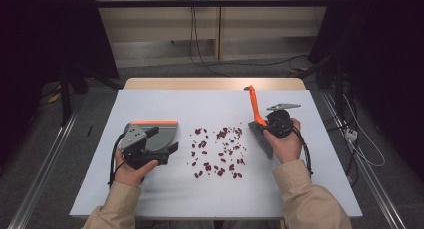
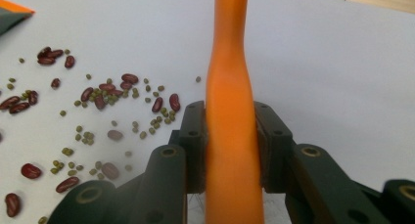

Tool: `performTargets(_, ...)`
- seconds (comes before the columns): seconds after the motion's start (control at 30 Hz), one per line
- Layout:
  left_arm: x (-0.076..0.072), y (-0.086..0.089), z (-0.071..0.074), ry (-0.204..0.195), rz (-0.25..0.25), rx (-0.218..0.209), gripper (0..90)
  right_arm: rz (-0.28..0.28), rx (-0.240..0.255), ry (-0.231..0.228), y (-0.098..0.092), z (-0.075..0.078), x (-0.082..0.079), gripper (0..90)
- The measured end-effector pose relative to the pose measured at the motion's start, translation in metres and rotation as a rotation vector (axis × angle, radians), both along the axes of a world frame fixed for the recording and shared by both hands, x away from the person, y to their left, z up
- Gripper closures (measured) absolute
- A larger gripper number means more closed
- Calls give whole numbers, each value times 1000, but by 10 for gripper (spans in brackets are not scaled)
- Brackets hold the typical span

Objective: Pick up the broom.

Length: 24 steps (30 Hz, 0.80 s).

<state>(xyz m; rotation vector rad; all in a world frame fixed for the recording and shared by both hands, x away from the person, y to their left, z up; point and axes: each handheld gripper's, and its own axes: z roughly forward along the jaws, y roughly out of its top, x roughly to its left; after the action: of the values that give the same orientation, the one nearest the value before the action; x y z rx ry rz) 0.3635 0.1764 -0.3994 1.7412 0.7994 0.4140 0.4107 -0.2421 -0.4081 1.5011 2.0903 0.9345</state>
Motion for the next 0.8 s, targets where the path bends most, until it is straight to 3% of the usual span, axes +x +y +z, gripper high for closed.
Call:
performTargets(0.2, 0, 1, -1, 0, -2, 5, 85, 8, -29, 5, 6, -6, 2, 695)
performTargets(0.53, -1, 1, -1, -3, 0, 0, 86, 11, 37, 12, 0, -4, -2, 611)
performTargets(0.6, -1, 1, -1, -5, -3, 7, 86, 6, 31, 1, -3, -4, -5, 587)
performTargets(0.73, -1, 1, -2, 0, 0, 8, 86, 0, 43, 13, -8, -6, -12, 622)
performTargets(0.8, -1, 1, -2, 1, 0, 8, 86, -11, 39, -12, -9, -5, -16, 622)
